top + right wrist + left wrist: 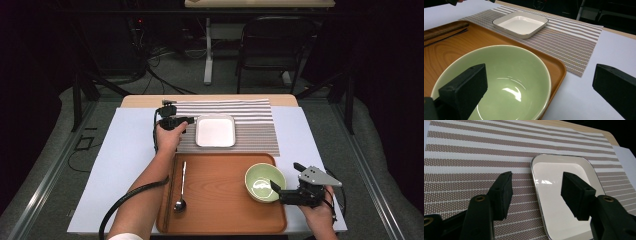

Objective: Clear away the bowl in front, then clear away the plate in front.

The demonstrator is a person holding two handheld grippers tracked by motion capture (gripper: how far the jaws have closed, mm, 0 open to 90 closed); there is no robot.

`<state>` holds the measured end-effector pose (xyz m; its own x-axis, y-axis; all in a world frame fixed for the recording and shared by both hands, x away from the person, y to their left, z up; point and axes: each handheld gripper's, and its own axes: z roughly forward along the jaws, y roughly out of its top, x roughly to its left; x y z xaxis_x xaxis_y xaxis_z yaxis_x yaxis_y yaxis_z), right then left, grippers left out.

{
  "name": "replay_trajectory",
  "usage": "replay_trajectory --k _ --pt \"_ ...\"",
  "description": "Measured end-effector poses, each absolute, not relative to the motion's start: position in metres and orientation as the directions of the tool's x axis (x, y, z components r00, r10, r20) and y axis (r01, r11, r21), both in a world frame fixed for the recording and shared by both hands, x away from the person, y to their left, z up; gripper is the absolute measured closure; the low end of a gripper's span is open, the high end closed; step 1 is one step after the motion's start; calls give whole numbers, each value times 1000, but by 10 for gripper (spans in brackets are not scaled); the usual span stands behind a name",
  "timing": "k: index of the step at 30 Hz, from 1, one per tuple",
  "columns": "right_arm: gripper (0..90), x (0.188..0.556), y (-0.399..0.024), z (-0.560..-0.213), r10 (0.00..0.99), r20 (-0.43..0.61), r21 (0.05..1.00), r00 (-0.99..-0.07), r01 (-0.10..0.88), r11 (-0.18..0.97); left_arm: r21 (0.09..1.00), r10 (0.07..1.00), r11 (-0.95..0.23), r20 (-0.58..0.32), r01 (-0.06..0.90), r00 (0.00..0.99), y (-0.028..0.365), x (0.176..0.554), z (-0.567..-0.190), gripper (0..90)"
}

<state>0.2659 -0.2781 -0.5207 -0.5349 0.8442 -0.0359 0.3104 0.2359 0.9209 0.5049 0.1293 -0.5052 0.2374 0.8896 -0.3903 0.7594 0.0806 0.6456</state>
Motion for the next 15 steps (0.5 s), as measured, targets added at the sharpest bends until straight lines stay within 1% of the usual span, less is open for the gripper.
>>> replay_trajectory --k 4,6,10,12,15 --pt "0 266 -278 -521 843 -35 921 -536 310 235 659 883 84 -397 747 250 126 506 -508 455" --pt "0 266 -278 -521 843 -36 921 -536 309 236 670 886 74 -385 738 260 125 506 -509 455" --pt "0 266 -278 -521 843 -36 921 -536 309 236 645 871 97 -423 758 248 123 508 -512 459" --pt "0 266 -278 -521 843 -36 921 -537 309 236 636 879 99 -416 766 232 121 509 -513 465" --pt "0 266 -278 -521 844 -35 922 -535 309 234 627 873 109 -432 771 228 119 510 -516 518"
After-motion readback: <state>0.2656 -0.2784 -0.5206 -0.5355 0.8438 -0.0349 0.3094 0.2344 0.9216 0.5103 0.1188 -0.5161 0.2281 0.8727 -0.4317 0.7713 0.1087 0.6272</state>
